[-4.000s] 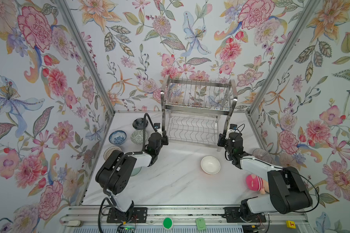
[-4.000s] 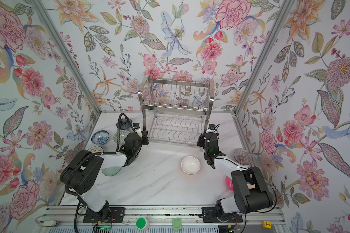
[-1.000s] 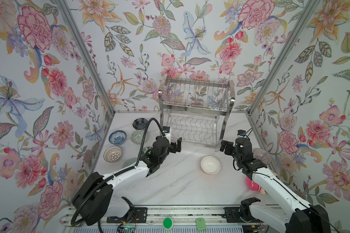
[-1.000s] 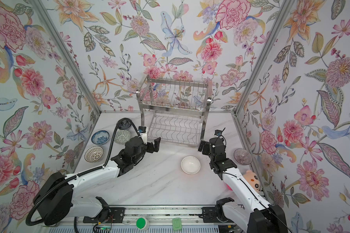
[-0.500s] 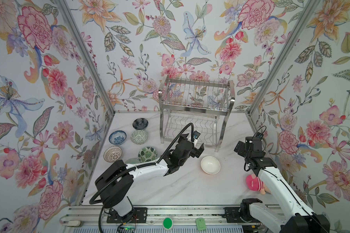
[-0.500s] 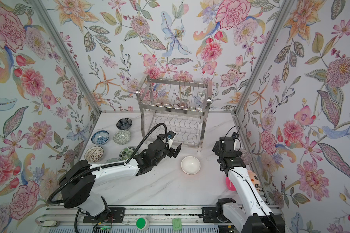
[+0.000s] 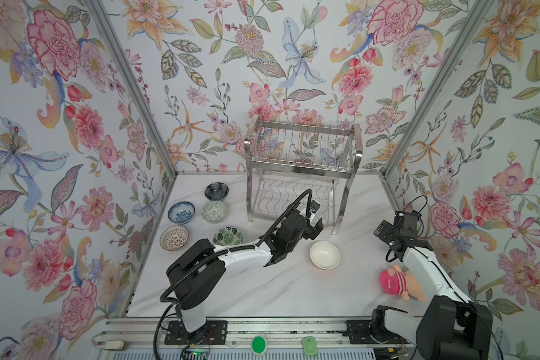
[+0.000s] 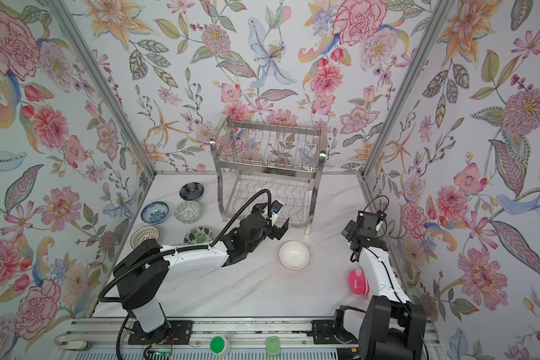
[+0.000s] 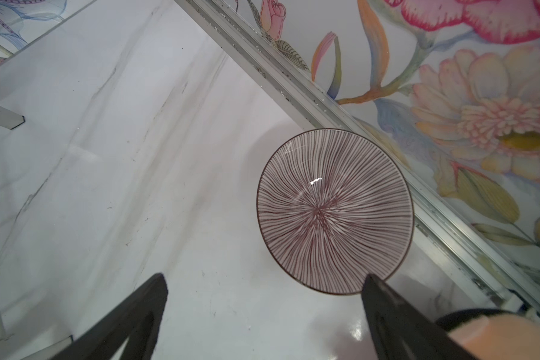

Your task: Load the bowls into the dish rack

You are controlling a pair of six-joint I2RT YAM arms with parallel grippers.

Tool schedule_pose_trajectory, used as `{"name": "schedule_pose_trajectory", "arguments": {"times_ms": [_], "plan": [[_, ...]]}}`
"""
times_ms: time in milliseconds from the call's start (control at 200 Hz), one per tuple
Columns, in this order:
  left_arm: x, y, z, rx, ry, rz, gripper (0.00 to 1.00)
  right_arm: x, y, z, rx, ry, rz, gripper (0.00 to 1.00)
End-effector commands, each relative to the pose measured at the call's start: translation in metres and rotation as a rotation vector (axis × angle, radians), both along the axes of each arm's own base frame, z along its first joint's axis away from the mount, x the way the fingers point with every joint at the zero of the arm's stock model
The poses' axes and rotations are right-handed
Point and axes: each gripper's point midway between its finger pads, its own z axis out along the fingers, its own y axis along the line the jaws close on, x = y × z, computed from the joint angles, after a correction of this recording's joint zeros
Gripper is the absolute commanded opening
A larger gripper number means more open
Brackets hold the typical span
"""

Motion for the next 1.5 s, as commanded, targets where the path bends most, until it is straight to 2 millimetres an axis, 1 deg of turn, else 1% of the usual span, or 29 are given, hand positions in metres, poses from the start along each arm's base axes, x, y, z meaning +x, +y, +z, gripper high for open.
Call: {"name": "schedule_pose_trajectory", "arguments": {"times_ms": [0, 95, 155, 260, 420, 530, 601, 651, 871, 991, 1211, 1296, 1371, 1496], "plan": [[-0.003, -0.014, 0.005, -0.033, 0.006, -0.032, 0.99, 0.009, -0.005, 0.004, -0.004, -0.051, -0.016, 0.99], [-0.004, -0.015, 0.001, -0.030, 0.016, -0.038, 0.99, 0.013, -0.007, -0.006, 0.029, -0.048, -0.018, 0.94], [-0.004, -0.016, 0.000, -0.024, 0.020, -0.043, 0.99, 0.016, -0.008, -0.012, 0.053, -0.043, -0.016, 0.88], [-0.005, -0.017, -0.002, -0.014, 0.029, -0.052, 0.99, 0.017, -0.013, -0.021, 0.069, -0.026, -0.032, 0.83], [-0.005, -0.016, -0.002, -0.010, 0.035, -0.052, 0.99, 0.020, -0.015, -0.027, 0.102, -0.052, -0.040, 0.80], [-0.006, -0.016, -0.006, 0.000, 0.045, -0.054, 0.99, 0.024, -0.018, -0.034, 0.119, -0.042, -0.042, 0.76], [-0.006, -0.016, -0.008, 0.005, 0.049, -0.053, 0.99, 0.025, -0.019, -0.038, 0.139, -0.036, -0.045, 0.76], [-0.005, -0.016, -0.007, 0.008, 0.050, -0.051, 0.99, 0.026, -0.019, -0.041, 0.162, -0.044, -0.054, 0.73], [-0.003, -0.017, -0.003, 0.009, 0.051, -0.046, 0.99, 0.029, -0.020, -0.050, 0.191, -0.051, -0.064, 0.72], [-0.002, -0.016, -0.005, 0.018, 0.056, -0.038, 0.99, 0.030, -0.022, -0.054, 0.204, -0.055, -0.069, 0.68], [0.000, -0.016, -0.009, 0.029, 0.071, -0.029, 0.99, 0.026, -0.024, -0.067, 0.232, -0.052, -0.086, 0.52], [0.001, -0.017, -0.010, 0.030, 0.073, -0.029, 0.99, 0.027, -0.024, -0.068, 0.236, -0.057, -0.086, 0.48], [0.001, -0.017, -0.010, 0.037, 0.075, -0.028, 1.00, 0.027, -0.024, -0.069, 0.242, -0.055, -0.083, 0.43], [0.002, -0.015, -0.010, 0.041, 0.073, -0.016, 0.99, 0.027, -0.023, -0.066, 0.241, -0.070, -0.079, 0.35]]}}
